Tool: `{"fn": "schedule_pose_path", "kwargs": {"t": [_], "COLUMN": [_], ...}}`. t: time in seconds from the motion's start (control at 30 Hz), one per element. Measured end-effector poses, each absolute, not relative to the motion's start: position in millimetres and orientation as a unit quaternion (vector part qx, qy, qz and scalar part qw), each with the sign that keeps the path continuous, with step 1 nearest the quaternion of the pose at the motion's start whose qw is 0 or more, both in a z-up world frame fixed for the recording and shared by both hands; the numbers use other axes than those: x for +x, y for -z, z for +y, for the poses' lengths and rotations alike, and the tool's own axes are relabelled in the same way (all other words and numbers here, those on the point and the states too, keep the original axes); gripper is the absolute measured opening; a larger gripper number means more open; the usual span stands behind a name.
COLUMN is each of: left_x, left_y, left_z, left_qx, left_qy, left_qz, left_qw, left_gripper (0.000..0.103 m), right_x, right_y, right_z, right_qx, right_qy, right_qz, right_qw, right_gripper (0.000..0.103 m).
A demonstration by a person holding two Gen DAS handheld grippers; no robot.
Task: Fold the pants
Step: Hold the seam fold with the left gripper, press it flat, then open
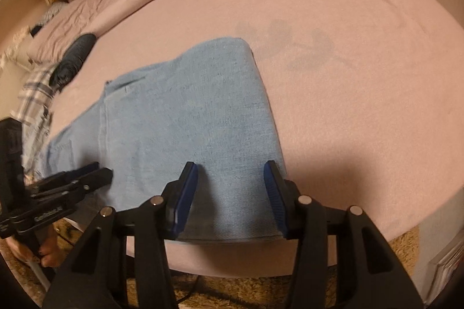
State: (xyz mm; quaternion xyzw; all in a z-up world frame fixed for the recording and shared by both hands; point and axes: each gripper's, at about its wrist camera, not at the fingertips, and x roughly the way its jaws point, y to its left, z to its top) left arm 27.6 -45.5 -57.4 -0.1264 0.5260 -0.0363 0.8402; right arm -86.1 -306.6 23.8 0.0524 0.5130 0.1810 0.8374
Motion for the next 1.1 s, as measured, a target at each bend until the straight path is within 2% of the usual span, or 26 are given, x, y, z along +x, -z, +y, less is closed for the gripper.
{"fn": "schedule_pose_path", "kwargs": {"t": [0.73,1.1], "left_x": [-15.1,-17.0], "left_y": [64.8,60.5], "left_z": [-21.4,-5.8], "left_qx": [-0.190,-0.221], "left_qy": [0.030,0.042], "left_qz": [0.468,0.467], "left_qw": [0.862,0.855], "left_gripper": [0.043,0.043], "right_x": [-101.0,-100.4], "right_y": [-19.2,-20.1], "right_z": [-302.8,-298.5], "right_qx": [0.013,0.022], "right_qy": [-0.165,-0.152], "right_qz": [0.477,0.474], "right_qw": [0.863,0.867], "right_gripper": [0.048,0.057]}}
